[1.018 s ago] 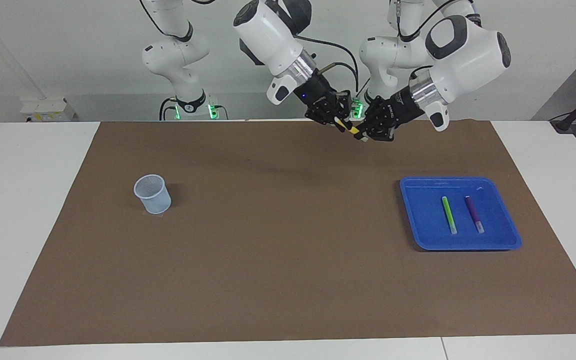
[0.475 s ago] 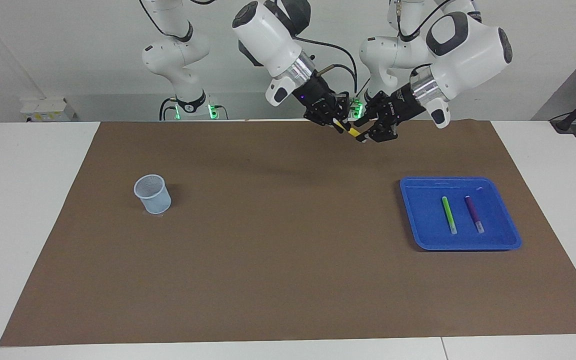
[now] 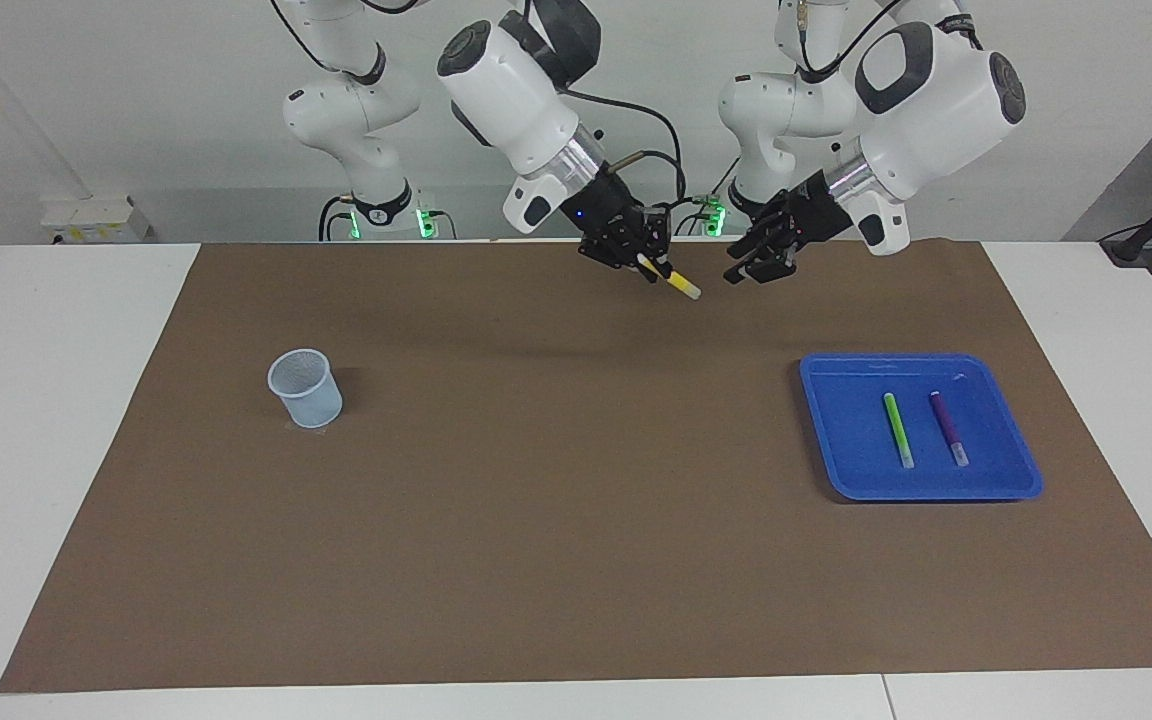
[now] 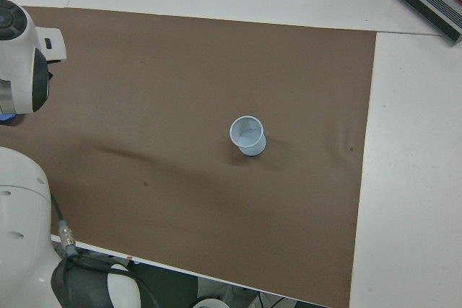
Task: Transfer and insert pens with both arms
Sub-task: 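Carry the yellow pen with the right gripper toward the white cup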
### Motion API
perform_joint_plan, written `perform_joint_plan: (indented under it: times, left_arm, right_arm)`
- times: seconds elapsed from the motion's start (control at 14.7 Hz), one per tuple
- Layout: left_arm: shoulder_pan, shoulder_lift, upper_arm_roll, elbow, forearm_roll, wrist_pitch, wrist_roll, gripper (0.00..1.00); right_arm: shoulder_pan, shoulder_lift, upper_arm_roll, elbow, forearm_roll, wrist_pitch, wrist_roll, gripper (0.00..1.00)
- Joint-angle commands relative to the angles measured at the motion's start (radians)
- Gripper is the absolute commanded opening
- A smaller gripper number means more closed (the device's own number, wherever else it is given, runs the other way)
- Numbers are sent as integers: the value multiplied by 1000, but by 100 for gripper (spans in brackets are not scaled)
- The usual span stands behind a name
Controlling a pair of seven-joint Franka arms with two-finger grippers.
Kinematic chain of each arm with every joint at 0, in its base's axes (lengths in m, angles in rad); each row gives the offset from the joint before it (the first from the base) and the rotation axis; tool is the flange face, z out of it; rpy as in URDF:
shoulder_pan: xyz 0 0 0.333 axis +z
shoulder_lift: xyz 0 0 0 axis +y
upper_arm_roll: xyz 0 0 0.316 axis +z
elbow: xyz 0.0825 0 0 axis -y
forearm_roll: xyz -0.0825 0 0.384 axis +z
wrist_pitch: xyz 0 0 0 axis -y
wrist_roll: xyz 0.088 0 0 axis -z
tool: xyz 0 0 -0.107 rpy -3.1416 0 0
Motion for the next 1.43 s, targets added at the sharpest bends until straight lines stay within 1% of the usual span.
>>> perform_joint_plan:
  times: [0.0,0.14,0.2,0.48,0.61,0.75,0.88,1.02,1.15,1.22,1.36]
  left_arm:
    - [46,-35,6,-21,99,-66,292,45]
    - [59,-35,11,-20,179,-67,509,45]
    - [82,-34,9,-18,207,-59,598,45]
    - [160,-28,9,-15,296,-19,972,45]
    - [168,-25,9,-18,377,34,1091,45]
    - [168,-23,9,-26,440,96,1146,45]
    - [171,-20,11,-29,500,145,1214,45]
    - [197,-2,9,-34,529,180,1295,44]
    - [220,23,9,-34,529,196,1335,44]
    - [230,37,8,-34,529,208,1350,43]
    - [246,70,9,-35,529,246,1415,43]
  right_arm:
    - [-56,-25,3,-5,10,-91,-118,0]
    - [-98,-28,2,-5,-36,-153,-211,0]
    - [-125,-31,2,-5,-73,-188,-276,0]
    - [-249,-44,2,-4,-242,-358,-596,0]
    - [-314,-53,3,4,-323,-420,-775,0]
    - [-366,-61,3,14,-395,-466,-918,0]
    - [-380,-59,2,47,-501,-512,-1021,0]
    - [-377,-61,0,60,-636,-536,-1147,0]
    - [-380,-68,0,45,-749,-517,-1262,0]
    - [-400,-73,0,25,-782,-500,-1291,0]
    - [-464,-93,0,-48,-788,-417,-1377,0]
